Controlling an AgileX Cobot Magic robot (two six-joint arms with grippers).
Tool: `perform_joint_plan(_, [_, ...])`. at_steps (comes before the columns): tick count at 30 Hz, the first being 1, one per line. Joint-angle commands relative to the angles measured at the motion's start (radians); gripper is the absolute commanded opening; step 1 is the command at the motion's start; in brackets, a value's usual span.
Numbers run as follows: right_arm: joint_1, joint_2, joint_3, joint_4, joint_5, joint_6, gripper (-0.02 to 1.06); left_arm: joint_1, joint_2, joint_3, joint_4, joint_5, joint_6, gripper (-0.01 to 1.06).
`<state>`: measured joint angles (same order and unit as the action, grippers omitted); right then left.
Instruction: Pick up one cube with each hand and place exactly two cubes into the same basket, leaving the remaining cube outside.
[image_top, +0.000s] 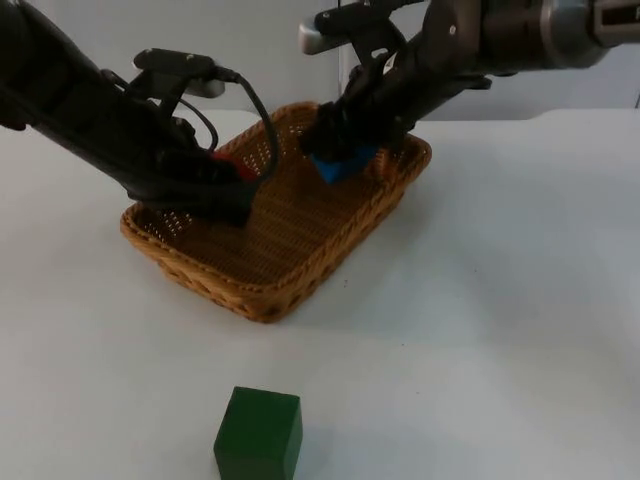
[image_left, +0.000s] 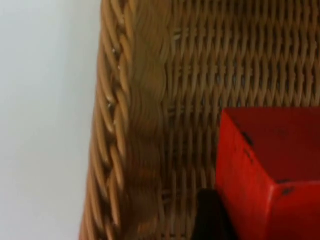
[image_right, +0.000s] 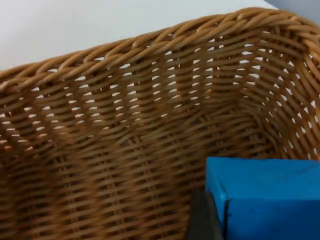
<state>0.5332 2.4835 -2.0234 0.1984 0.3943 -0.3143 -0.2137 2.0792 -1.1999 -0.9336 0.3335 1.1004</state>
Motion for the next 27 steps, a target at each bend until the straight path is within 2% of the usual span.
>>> perform_joint_plan(1, [-0.001,-0.006,-0.009,0.013,-0.023,-0.005,0.0,0.002,-0.001,-0.009,-0.027,-0.007,0.002,0.0])
perform_joint_plan(13, [-0.001,-0.006,-0.009,0.013,0.002,-0.005,0.0,0.002,0.013,-0.009,-0.027,0.004,0.002,0.0])
perform_joint_plan(16, [-0.001,-0.006,-0.009,0.013,0.005,-0.005,0.1,0.002,0.013,-0.009,-0.027,0.004,0.002,0.06])
perform_joint_plan(17, [-0.001,-0.006,-0.009,0.013,0.005,-0.005,0.1,0.002,0.013,-0.009,-0.027,0.004,0.002,0.06])
perform_joint_plan(18, [-0.001,-0.006,-0.009,0.013,0.005,-0.005,0.21,0.002,0.013,-0.009,-0.027,0.004,0.002,0.15])
perform_joint_plan(19, [-0.001,-0.006,-0.009,0.013,0.005,-0.005,0.25,0.002,0.013,-0.009,-0.027,0.004,0.002,0.22])
perform_joint_plan(21, [-0.001,-0.006,-0.009,0.013,0.005,-0.005,0.46,0.002,0.013,-0.009,-0.035,0.004,0.002,0.39])
perform_joint_plan(22, [-0.001,-0.006,-0.009,0.013,0.005,-0.005,0.46,0.002,0.013,-0.009,-0.035,0.004,0.002,0.39])
perform_joint_plan(26, [-0.001,-0.006,-0.009,0.014,0.005,-0.005,0.7,0.002,0.013,-0.01,-0.065,0.004,0.002,0.7])
perform_joint_plan(27, [-0.001,-0.006,-0.009,0.014,0.005,-0.005,0.7,0.002,0.013,-0.01,-0.065,0.004,0.002,0.7])
